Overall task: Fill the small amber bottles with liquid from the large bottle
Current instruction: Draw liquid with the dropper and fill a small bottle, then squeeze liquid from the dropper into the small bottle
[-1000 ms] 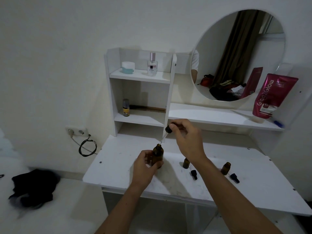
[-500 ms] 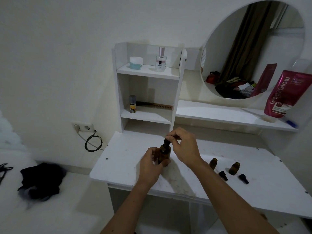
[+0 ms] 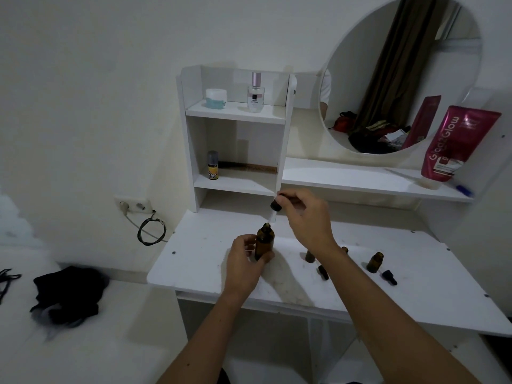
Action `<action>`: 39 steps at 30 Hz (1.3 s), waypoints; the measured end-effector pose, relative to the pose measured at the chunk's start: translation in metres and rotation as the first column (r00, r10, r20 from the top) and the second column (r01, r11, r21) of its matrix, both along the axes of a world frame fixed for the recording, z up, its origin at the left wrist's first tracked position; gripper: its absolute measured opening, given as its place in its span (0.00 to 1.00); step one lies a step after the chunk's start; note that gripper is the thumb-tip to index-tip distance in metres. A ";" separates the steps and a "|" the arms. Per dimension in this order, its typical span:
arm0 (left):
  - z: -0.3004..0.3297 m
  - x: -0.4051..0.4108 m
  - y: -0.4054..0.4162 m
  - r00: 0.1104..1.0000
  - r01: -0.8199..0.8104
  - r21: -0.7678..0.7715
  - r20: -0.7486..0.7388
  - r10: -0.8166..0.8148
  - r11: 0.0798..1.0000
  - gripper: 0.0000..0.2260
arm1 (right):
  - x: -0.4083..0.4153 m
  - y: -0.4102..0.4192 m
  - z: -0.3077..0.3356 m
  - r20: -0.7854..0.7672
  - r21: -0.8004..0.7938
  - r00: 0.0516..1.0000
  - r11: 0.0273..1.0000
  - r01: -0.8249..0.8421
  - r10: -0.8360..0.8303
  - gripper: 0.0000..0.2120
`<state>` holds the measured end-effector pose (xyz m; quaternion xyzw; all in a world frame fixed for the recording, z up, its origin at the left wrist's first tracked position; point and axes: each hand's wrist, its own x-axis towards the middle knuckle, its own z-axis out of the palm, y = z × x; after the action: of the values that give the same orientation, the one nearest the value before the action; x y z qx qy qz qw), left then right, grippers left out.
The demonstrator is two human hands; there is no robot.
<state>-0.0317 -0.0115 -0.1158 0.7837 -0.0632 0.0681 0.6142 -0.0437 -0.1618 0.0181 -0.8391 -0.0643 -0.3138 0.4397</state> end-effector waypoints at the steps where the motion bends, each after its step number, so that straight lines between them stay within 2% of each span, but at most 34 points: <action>1: -0.001 -0.003 0.000 1.000 -0.027 0.008 0.011 0.027 1.000 0.28 | -0.003 -0.003 0.006 0.018 0.034 1.000 0.999 0.006 -0.007 0.06; 3: -0.001 -0.011 -0.002 0.994 -0.101 0.007 0.049 0.101 0.995 0.30 | -0.012 -0.012 0.016 0.060 0.091 0.998 0.996 0.016 -0.021 0.06; 5: 0.000 -0.020 -0.005 0.986 -0.144 0.002 0.082 0.143 0.990 0.27 | -0.021 -0.024 0.020 0.088 0.138 0.995 0.990 0.032 -0.044 0.07; 8: -0.005 -0.034 -0.020 0.990 -0.057 0.058 0.136 0.048 0.997 0.19 | -0.033 -0.046 0.015 0.085 0.168 0.992 0.983 0.076 -0.091 0.08; 11: -0.011 -0.042 -0.041 0.988 0.075 0.138 0.127 -0.093 0.988 0.15 | -0.042 -0.066 0.003 0.065 0.156 0.988 0.980 0.127 -0.138 0.08; 16: -0.008 -0.033 -0.075 0.977 0.195 0.134 0.060 -0.205 0.972 0.22 | -0.052 -0.088 -0.011 0.056 0.101 0.979 0.977 0.189 -0.196 0.06; 23: -0.009 -0.011 -0.107 0.978 0.199 0.161 0.036 -0.207 0.967 0.24 | -0.047 -0.101 -0.025 0.065 0.073 0.975 0.975 0.210 -0.214 0.05; 27: -0.012 -0.004 -0.111 0.982 0.178 0.160 0.028 -0.185 0.971 0.20 | -0.044 -0.100 -0.034 0.066 0.019 0.977 0.979 0.203 -0.204 0.05; 32: -0.013 -0.001 -0.112 0.980 0.176 0.171 0.067 -0.190 0.969 0.10 | -0.040 -0.101 -0.047 0.040 -0.028 0.983 0.983 0.180 -0.179 0.04; 39: -0.013 -0.001 -0.111 0.975 0.192 0.161 0.083 -0.207 0.968 0.09 | -0.032 -0.096 -0.060 -0.030 -0.068 0.991 0.989 0.130 -0.133 0.03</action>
<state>-0.0331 -0.1227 -0.1289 0.8136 -0.1769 0.0396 0.5524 -0.0758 -0.2574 -0.0421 -0.8609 -0.0115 -0.3252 0.3910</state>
